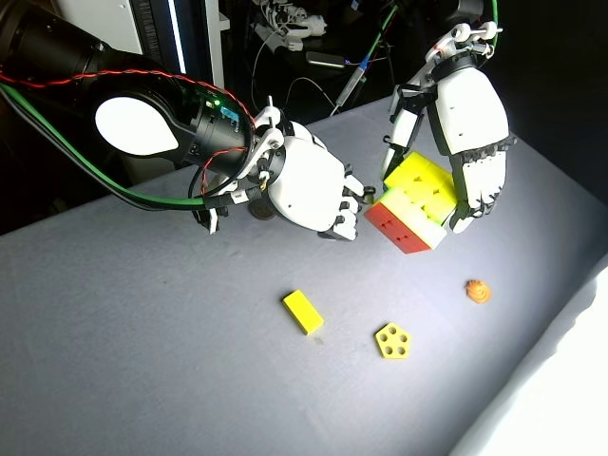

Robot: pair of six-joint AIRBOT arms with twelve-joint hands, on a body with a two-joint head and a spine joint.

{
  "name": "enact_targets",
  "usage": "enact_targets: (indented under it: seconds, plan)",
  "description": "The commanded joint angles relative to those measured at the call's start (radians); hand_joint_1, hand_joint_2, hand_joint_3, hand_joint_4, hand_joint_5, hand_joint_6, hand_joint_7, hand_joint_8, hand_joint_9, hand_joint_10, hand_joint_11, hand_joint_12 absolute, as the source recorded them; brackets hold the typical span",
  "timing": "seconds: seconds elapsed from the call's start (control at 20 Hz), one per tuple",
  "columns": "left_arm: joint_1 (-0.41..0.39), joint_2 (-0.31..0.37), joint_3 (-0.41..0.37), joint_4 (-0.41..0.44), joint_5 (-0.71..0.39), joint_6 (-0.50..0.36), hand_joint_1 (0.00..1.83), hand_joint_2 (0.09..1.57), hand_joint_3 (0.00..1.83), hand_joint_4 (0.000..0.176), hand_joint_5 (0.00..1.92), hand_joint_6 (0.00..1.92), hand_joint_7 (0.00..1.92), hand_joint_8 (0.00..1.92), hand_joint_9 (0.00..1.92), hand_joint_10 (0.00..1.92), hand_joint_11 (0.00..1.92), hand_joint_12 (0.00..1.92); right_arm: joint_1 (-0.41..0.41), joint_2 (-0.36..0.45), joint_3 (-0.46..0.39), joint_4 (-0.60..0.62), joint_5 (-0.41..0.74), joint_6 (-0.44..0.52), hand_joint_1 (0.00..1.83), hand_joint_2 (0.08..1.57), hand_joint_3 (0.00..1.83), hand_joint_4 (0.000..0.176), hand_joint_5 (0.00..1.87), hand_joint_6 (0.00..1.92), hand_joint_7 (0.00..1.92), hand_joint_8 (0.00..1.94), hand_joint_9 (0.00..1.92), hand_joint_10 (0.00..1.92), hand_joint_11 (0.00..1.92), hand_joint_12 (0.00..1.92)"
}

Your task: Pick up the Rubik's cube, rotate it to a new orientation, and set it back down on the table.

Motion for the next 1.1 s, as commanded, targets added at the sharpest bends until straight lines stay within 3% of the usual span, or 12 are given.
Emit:
enact_targets:
  seconds: [0.0, 0.4, 0.7, 0.85, 1.05]
  plan:
    - [-0.022, 0.004, -0.003, 0.053, 0.042, -0.012, 0.98, 1.44, 0.00, 0.025, 0.46, 1.77, 0.44, 1.88, 0.31, 1.91, 0.35, 1.92, 0.004, -0.002, 0.009, 0.013, 0.104, 0.003, 0.15, 1.29, 0.00, 0.000, 0.10, 0.01, 0.30, 1.44, 0.26, 1.81, 0.17, 1.92]
    - [-0.022, 0.004, -0.004, 0.053, 0.042, -0.014, 0.99, 1.43, 0.00, 0.030, 0.47, 1.76, 0.45, 1.85, 0.29, 1.90, 0.29, 1.92, -0.005, 0.003, 0.012, 0.073, 0.082, 0.004, 0.20, 1.27, 0.00, 0.000, 0.12, 0.01, 0.34, 1.36, 0.31, 1.76, 0.22, 1.92]
    - [-0.020, 0.004, -0.004, 0.053, 0.042, -0.017, 0.97, 1.44, 0.00, 0.030, 0.45, 1.78, 0.43, 1.87, 0.28, 1.91, 0.30, 1.92, 0.027, 0.226, -0.123, 0.092, 0.049, 0.031, 0.21, 1.28, 0.00, 0.000, 0.08, 0.00, 0.31, 1.40, 0.27, 1.81, 0.18, 1.92]
    - [-0.017, 0.005, -0.004, 0.053, 0.043, -0.028, 0.98, 1.44, 0.00, 0.033, 0.45, 1.80, 0.45, 1.84, 0.31, 1.87, 0.32, 1.92, 0.084, 0.308, -0.129, 0.092, -0.058, 0.048, 0.21, 1.27, 0.00, 0.000, 0.11, 0.01, 0.33, 1.38, 0.29, 1.79, 0.20, 1.92]
    - [-0.002, 0.022, -0.008, 0.108, 0.043, -0.100, 0.95, 1.46, 0.01, 0.029, 0.41, 1.83, 0.41, 1.91, 0.28, 1.91, 0.29, 1.92, 0.138, 0.384, -0.107, 0.092, -0.062, 0.022, 0.25, 1.26, 0.00, 0.000, 0.12, 0.01, 0.35, 1.36, 0.29, 1.77, 0.19, 1.92]
